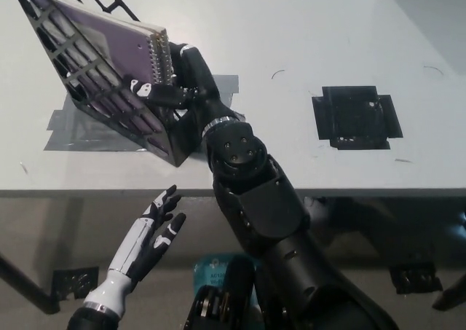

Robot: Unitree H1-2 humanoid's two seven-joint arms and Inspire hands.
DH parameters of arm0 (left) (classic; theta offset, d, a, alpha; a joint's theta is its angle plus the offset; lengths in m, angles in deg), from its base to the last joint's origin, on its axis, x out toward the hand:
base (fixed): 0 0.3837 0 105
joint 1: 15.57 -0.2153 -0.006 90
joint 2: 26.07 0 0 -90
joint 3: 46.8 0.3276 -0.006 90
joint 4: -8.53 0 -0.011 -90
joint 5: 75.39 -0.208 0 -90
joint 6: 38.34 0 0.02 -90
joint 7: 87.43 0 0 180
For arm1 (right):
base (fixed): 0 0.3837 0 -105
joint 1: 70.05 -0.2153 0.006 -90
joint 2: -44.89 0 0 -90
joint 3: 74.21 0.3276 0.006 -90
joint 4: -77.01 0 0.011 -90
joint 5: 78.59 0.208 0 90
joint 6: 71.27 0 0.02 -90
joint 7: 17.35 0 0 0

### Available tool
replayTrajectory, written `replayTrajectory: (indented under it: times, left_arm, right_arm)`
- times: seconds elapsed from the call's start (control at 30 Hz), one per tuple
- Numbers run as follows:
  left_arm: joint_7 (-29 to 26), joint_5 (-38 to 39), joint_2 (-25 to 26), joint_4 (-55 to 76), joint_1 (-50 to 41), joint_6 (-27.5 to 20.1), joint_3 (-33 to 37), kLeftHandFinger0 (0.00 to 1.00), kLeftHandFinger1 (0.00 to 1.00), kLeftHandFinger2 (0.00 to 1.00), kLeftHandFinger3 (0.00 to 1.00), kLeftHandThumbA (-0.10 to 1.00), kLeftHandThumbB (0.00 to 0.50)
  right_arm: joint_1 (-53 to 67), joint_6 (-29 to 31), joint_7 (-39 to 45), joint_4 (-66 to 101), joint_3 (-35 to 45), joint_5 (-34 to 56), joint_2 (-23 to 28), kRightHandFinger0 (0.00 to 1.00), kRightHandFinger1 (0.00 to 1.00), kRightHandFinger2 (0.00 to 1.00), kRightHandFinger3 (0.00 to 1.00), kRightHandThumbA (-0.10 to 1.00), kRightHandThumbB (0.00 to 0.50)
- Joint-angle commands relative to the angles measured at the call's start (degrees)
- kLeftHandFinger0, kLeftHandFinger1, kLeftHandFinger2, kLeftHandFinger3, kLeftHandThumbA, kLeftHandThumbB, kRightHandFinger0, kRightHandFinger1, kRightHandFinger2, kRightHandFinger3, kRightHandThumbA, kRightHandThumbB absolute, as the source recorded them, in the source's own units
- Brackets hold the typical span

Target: A shelf with a book inside it is placed on the center of the desk infront of the robot. The robot uses its right hand to grab the book, take it out and hand it to a person.

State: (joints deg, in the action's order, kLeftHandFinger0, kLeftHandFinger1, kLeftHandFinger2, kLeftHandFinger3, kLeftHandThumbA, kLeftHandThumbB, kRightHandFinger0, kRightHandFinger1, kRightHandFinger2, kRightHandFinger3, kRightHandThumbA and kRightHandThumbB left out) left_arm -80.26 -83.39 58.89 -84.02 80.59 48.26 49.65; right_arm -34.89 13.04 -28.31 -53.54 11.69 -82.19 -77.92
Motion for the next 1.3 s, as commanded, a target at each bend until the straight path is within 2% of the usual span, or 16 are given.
replayTrajectory:
  times: [0.0, 0.1, 0.2, 0.27, 0.33, 0.37, 0.4, 0.43, 0.47, 0.57, 0.7, 0.73, 0.9, 1.07, 1.13, 1.27]
  left_arm:
    - [1.3, 0.8, 0.7, 1.3, 1.1, 0.4, 0.0, 1.0, 1.0, 1.0, 1.0, 0.87, 0.261]
    - [1.1, 0.2, 0.7, 1.3, 1.0, 0.5, 0.1, 1.0, 1.0, 1.0, 1.0, 0.89, 0.278]
    - [1.1, -0.6, 0.8, 1.6, 1.0, 1.3, 0.2, 1.0, 1.0, 1.0, 1.0, 0.91, 0.28]
    - [1.1, -0.7, 0.8, 1.6, 1.0, 1.2, 0.2, 1.0, 1.0, 1.0, 1.0, 0.91, 0.272]
    - [1.2, -0.7, 0.9, 1.2, 1.1, 0.5, 0.3, 1.0, 1.0, 1.0, 1.0, 0.91, 0.27]
    - [1.3, -0.6, 1.0, 0.9, 1.2, 0.1, 0.3, 1.0, 1.0, 1.0, 1.0, 0.91, 0.27]
    - [1.3, -0.6, 1.1, 0.7, 1.2, -0.2, 0.3, 1.0, 1.0, 1.0, 1.0, 0.92, 0.277]
    - [1.4, -0.6, 1.1, 0.5, 1.3, -0.5, 0.4, 1.0, 1.0, 1.0, 1.0, 0.92, 0.268]
    - [1.3, -0.6, 1.2, 0.2, 1.3, -1.0, 0.4, 1.0, 1.0, 1.0, 1.0, 0.91, 0.258]
    - [1.1, -0.6, 1.0, 0.3, 1.3, -1.0, 0.3, 1.0, 1.0, 1.0, 1.0, 0.9, 0.255]
    - [1.1, -0.8, 0.9, 0.7, 1.3, -0.1, 0.4, 1.0, 1.0, 1.0, 1.0, 0.89, 0.239]
    - [1.1, -0.7, 0.9, 0.7, 1.2, -0.4, 0.4, 1.0, 1.0, 1.0, 1.0, 0.89, 0.243]
    - [0.8, -0.8, 0.6, 0.4, 1.1, -0.8, 0.4, 1.0, 1.0, 1.0, 1.0, 0.89, 0.254]
    - [0.7, -0.3, 0.2, 0.3, 0.7, -1.1, 0.3, 1.0, 1.0, 1.0, 1.0, 0.88, 0.258]
    - [0.6, -0.2, 0.2, 0.3, 0.6, -1.1, 0.3, 1.0, 1.0, 1.0, 1.0, 0.88, 0.257]
    - [0.8, -0.1, 0.4, 0.5, 0.1, -1.5, 0.3, 1.0, 1.0, 1.0, 1.0, 0.87, 0.245]
  right_arm:
    - [-3.2, 3.9, -2.1, 3.2, 1.0, 0.3, -1.8, 0.0, 0.0, 0.15, 0.12, 0.81, 0.0]
    - [-3.1, 4.5, -2.0, 3.6, 1.5, 1.0, -2.1, 0.0, 0.0, 0.16, 0.14, 0.81, 0.0]
    - [-2.7, 5.0, -1.5, 5.4, 2.5, 2.7, -2.8, 0.0, 0.0, 0.14, 0.12, 0.77, 0.0]
    - [-2.5, 5.4, -1.0, 6.2, 3.1, 3.7, -3.0, 0.0, 0.0, 0.12, 0.13, 0.79, 0.0]
    - [-2.3, 7.0, -0.9, 7.8, 4.2, 5.3, -3.6, 0.0, 0.0, 0.13, 0.15, 0.69, 0.0]
    - [-2.4, 7.9, -1.0, 8.4, 4.5, 5.9, -3.8, 0.0, 0.0, 0.13, 0.15, 0.69, 0.0]
    - [-2.6, 8.1, -1.8, 9.7, 4.6, 6.6, -3.9, 0.0, 0.0, 0.15, 0.18, 0.69, 0.0]
    - [-2.9, 7.7, -2.9, 11.8, 4.6, 8.0, -4.0, 0.0, 0.0, 0.16, 0.24, 0.69, 0.0]
    - [-3.1, 7.4, -3.2, 13.4, 4.6, 9.1, -4.0, 0.0, 0.0, 0.17, 0.26, 0.69, 0.0]
    - [-3.4, 7.0, -3.8, 17.4, 4.8, 13.1, -4.0, 0.0, 0.0, 0.14, 0.26, 0.68, 0.0]
    - [-4.1, 6.0, -5.2, 22.2, 5.3, 17.6, -4.0, 0.0, 0.0, 0.03, 0.18, 0.66, 0.0]
    - [-4.4, 5.3, -5.6, 23.9, 5.8, 17.6, -4.0, 0.0, 0.0, 0.0, 0.12, 0.67, 0.0]
    - [-5.8, 4.2, -7.1, 27.9, 8.2, 18.4, -4.0, 0.0, 0.0, 0.0, 0.01, 0.66, 0.0]
    - [-7.7, 3.5, -8.9, 30.4, 11.9, 20.0, -4.0, 0.0, 0.0, 0.0, 0.0, 0.66, 0.0]
    - [-8.1, 4.4, -10.2, 30.4, 12.9, 22.5, -4.0, 0.0, 0.0, 0.0, 0.0, 0.58, 0.0]
    - [-8.5, 2.4, -10.1, 31.8, 18.0, 27.9, -3.8, 0.0, 0.0, 0.0, 0.0, 0.65, 0.0]
